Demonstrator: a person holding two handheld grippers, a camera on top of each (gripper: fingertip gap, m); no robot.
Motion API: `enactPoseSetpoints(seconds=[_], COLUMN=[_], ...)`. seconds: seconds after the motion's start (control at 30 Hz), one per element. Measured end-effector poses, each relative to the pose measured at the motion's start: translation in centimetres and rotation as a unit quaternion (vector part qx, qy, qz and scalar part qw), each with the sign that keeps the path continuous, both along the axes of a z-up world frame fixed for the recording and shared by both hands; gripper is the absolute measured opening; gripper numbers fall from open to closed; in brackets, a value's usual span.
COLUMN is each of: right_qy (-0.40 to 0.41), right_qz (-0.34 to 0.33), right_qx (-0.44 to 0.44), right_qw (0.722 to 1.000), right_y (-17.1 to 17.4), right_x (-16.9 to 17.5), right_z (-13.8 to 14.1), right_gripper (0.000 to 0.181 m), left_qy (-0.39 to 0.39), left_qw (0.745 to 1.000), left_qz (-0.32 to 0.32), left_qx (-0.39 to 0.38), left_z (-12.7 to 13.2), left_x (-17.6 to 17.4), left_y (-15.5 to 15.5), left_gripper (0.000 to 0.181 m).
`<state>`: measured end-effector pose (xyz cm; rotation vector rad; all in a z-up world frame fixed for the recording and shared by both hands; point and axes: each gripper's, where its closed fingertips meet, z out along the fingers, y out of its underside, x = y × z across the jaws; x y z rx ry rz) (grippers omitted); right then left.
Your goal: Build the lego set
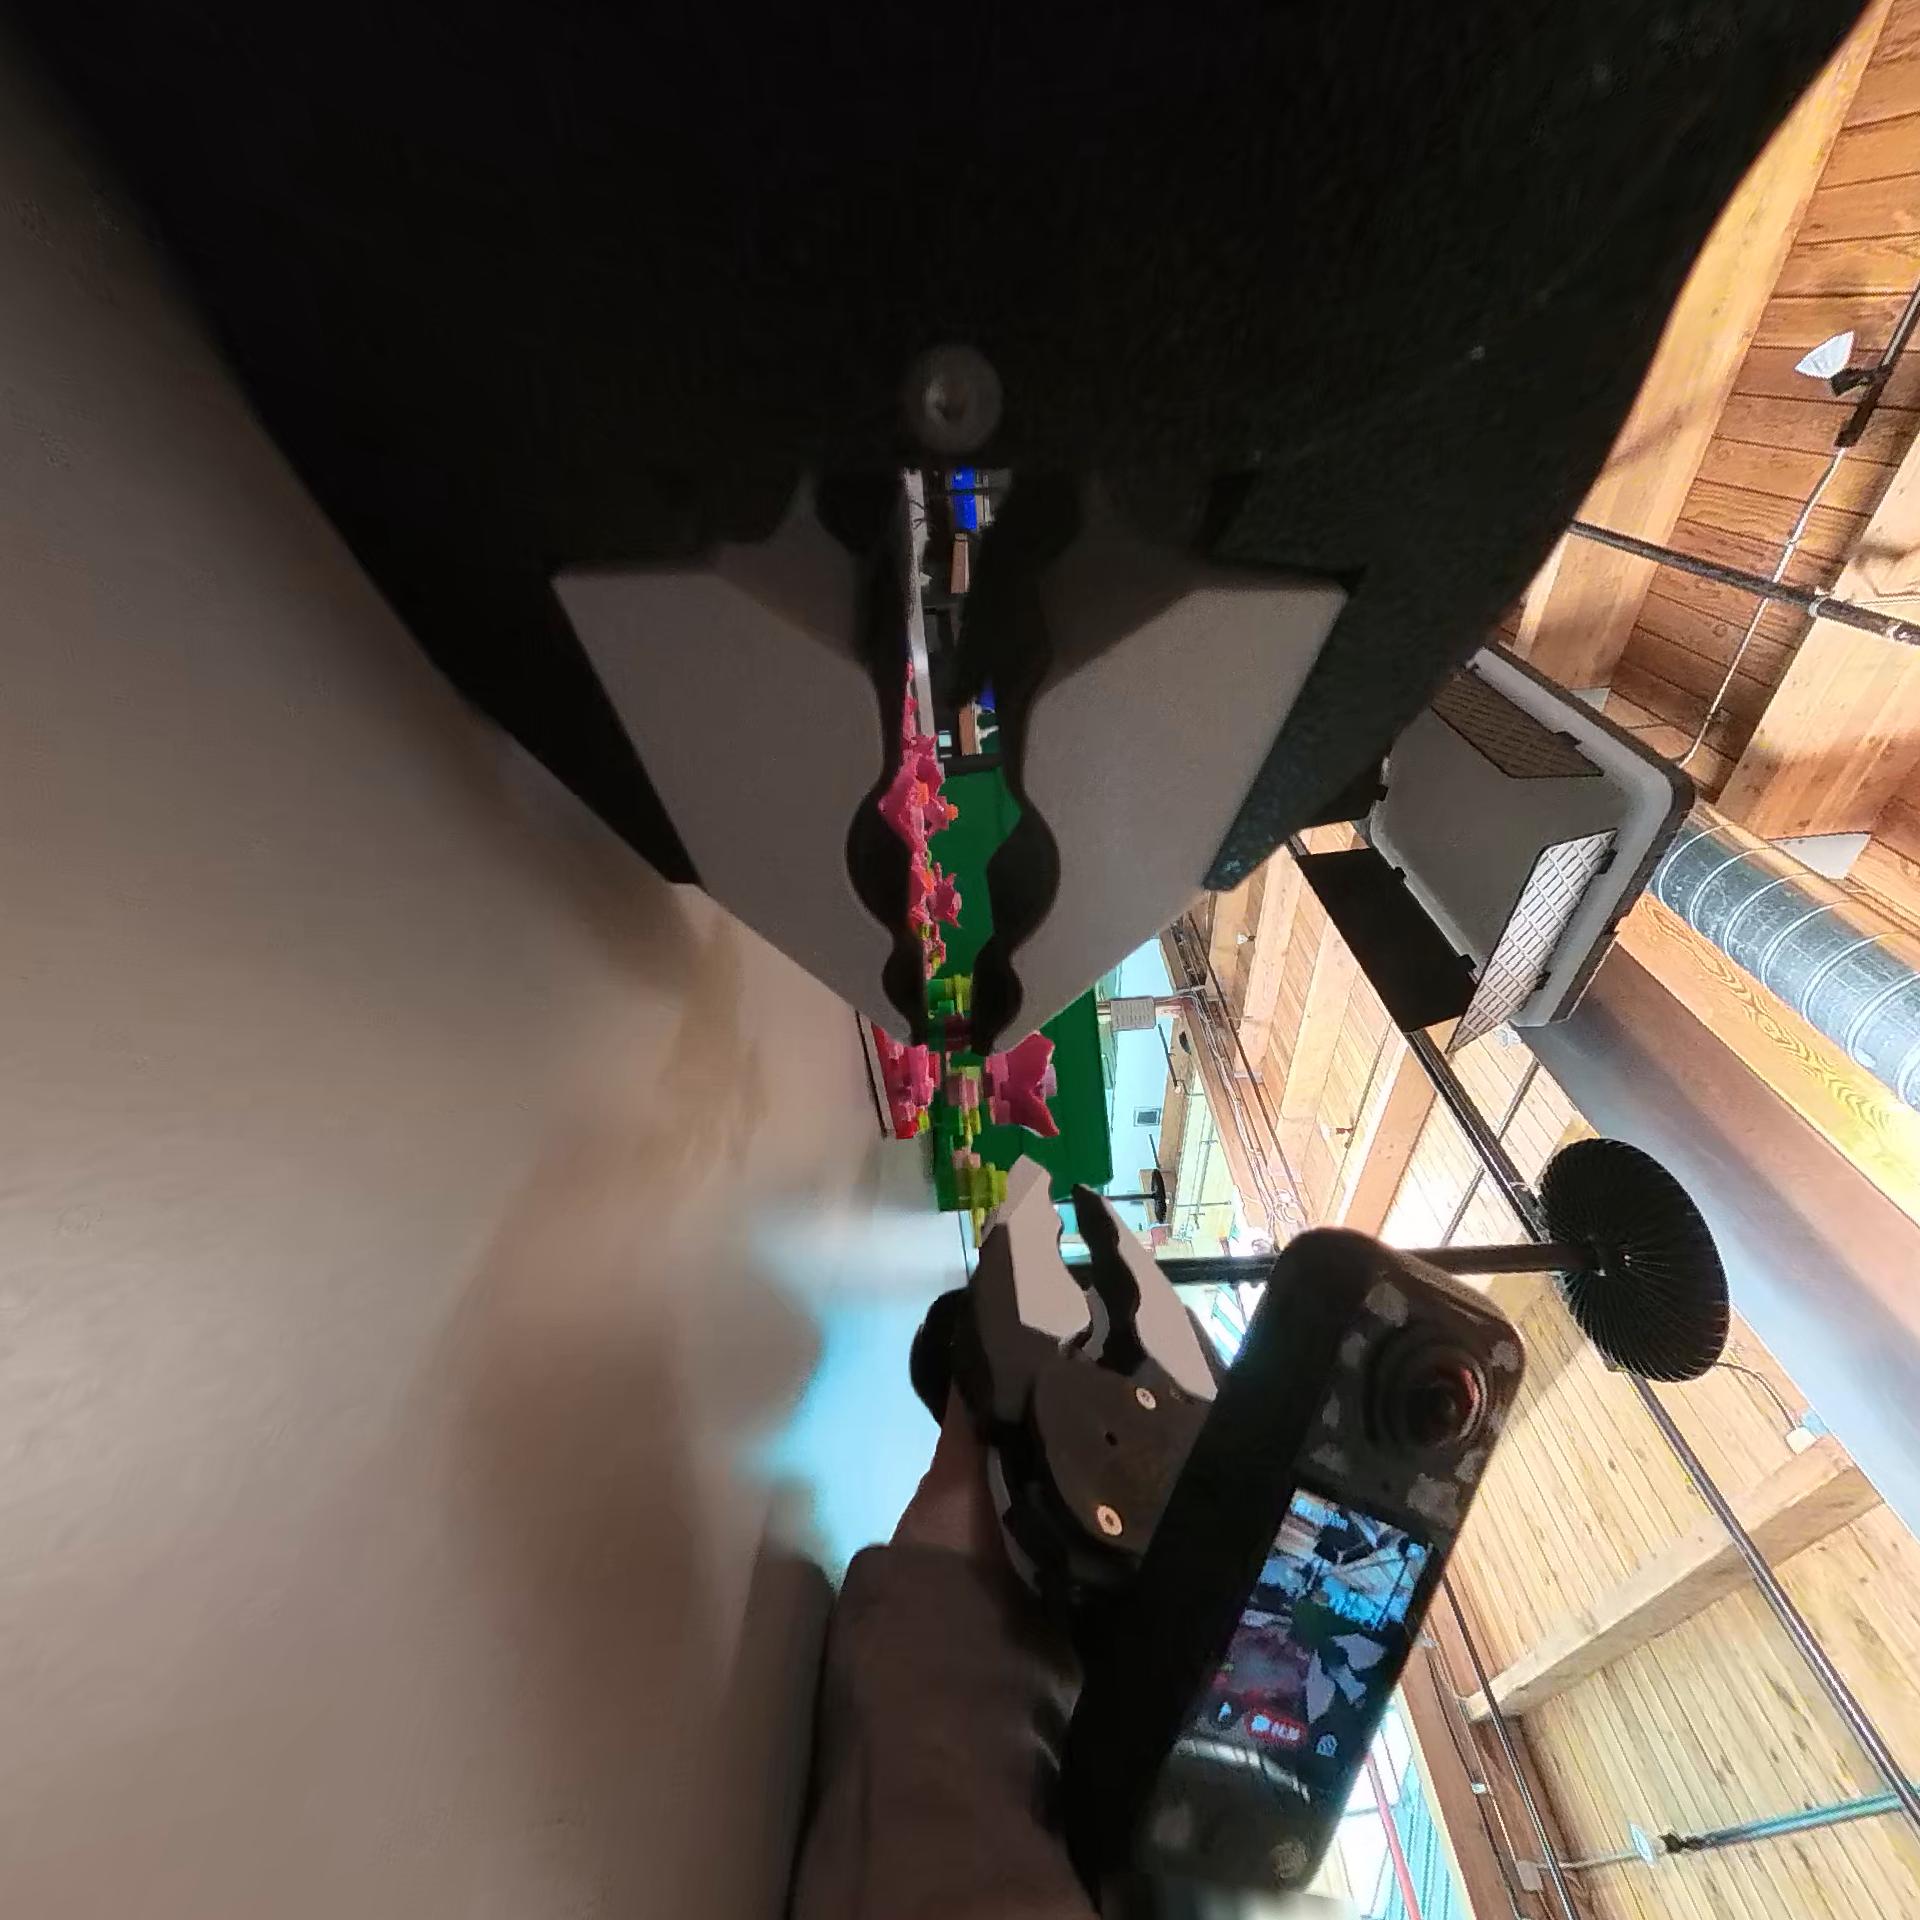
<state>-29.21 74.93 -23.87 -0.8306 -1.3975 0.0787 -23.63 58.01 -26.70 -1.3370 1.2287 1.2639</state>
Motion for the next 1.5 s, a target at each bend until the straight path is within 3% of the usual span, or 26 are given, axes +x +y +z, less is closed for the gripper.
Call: enactPoseSetpoints(seconds=[0.2,0.4,0.6,0.93,1.5], right_qy=[-0.100,-0.073,-0.040,0.037,0.161], right_qz=[-0.031,0.001,0.058,0.163,0.345], right_qx=[0.051,0.051,0.072,0.084,-0.070], right_qw=[0.993,0.996,0.995,0.982,0.922], right_y=[1.1,0.1,-0.5,0.2,-0.6], right_x=[1.9,2.4,-0.1,-4.6,-6.5], right_z=[-2.8,-2.1,-1.0,1.5,5.9], right_gripper=[0.023,0.025,0.025,0.024,0.016], left_qy=[-0.002,0.010,0.031,-0.026,-0.092], left_qw=[1.000,1.000,0.998,0.997,0.994], left_qz=[0.002,-0.014,-0.051,-0.058,-0.020], left_qx=[0.002,0.003,0.013,0.033,0.050], left_z=[0.0,0.1,0.5,1.7,2.7], left_x=[0.0,0.7,2.5,2.7,1.0], left_y=[0.0,0.2,0.1,0.5,1.1], left_gripper=[0.006,0.006,0.006,0.006,0.006])
